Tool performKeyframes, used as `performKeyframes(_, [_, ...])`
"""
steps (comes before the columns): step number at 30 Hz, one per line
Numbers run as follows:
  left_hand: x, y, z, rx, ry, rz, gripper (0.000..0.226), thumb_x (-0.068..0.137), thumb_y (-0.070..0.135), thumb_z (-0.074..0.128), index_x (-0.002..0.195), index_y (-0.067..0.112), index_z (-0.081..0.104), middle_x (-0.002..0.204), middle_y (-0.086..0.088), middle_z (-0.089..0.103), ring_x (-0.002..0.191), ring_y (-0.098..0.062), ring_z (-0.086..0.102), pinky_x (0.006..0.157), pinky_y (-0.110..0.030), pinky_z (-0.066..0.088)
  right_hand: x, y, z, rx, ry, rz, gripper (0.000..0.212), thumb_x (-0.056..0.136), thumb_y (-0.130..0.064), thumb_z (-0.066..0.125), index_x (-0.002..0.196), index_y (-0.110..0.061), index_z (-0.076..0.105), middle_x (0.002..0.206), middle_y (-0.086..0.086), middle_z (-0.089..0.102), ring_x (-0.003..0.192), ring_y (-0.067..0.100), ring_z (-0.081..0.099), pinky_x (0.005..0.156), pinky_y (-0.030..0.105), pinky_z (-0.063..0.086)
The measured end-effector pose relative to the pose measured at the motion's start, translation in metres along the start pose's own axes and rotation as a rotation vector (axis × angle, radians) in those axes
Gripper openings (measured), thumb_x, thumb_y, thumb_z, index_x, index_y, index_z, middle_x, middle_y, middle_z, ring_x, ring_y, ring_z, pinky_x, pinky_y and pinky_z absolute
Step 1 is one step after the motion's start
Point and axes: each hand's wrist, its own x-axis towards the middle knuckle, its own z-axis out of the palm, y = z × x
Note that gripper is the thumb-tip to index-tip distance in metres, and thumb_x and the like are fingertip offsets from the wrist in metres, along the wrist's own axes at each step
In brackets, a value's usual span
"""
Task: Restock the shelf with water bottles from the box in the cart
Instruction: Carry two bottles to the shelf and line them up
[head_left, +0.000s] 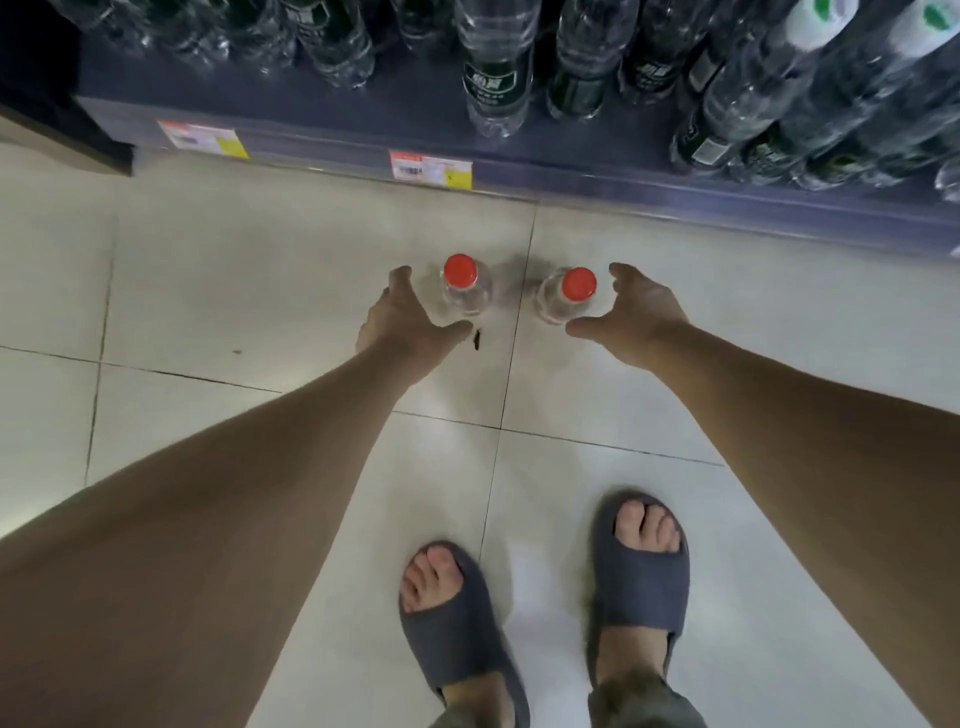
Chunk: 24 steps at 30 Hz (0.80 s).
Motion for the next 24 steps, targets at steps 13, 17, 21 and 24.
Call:
performKeyframes(13, [0.030, -0.003, 0.036, -0.225, 0.137, 0.124, 0.053, 0.071, 0.052, 0.089, 0.113, 0.049, 0.057, 0.097, 0.024, 0.069, 0.098, -0.012, 0.068, 0.078, -0.027, 0.055, 0.025, 0.008, 0.027, 0.263, 0.067, -0.178, 0.062, 0.069, -0.024, 0.090, 0.121, -0.035, 0.058, 0.104, -0.010, 0.066, 0.098, 0.019, 0.064, 0.082, 0.033, 0.057])
performKeyframes(17, [-0.003, 0.005, 0.023, -0.231, 0.222, 0.116, 0.059, 0.067, 0.063, 0.083, 0.117, 0.042, 0.059, 0.092, 0.025, 0.068, 0.087, -0.004, 0.067, 0.065, -0.011, 0.044, -0.008, 0.006, 0.003, 0.196, 0.039, -0.192, 0.064, 0.072, -0.031, 0.089, 0.127, -0.032, 0.057, 0.110, -0.004, 0.067, 0.101, 0.021, 0.064, 0.088, 0.038, 0.058])
performKeyframes(21, [-0.061, 0.021, -0.017, -0.306, 0.238, 0.143, 0.058, 0.066, 0.058, 0.088, 0.116, 0.042, 0.061, 0.096, 0.026, 0.073, 0.088, 0.008, 0.069, 0.065, -0.001, 0.044, -0.062, -0.010, -0.038, 0.207, 0.022, -0.229, 0.058, 0.070, -0.041, 0.088, 0.119, -0.037, 0.056, 0.100, -0.012, 0.068, 0.095, 0.016, 0.066, 0.079, 0.033, 0.058])
performKeyframes(24, [-0.117, 0.047, -0.056, -0.342, 0.234, 0.172, 0.053, 0.070, 0.045, 0.091, 0.113, 0.043, 0.060, 0.100, 0.030, 0.072, 0.091, 0.012, 0.068, 0.072, -0.001, 0.044, -0.119, -0.028, -0.084, 0.300, 0.007, -0.228, 0.063, 0.066, -0.037, 0.090, 0.119, -0.035, 0.056, 0.105, -0.010, 0.071, 0.100, 0.018, 0.068, 0.090, 0.039, 0.057])
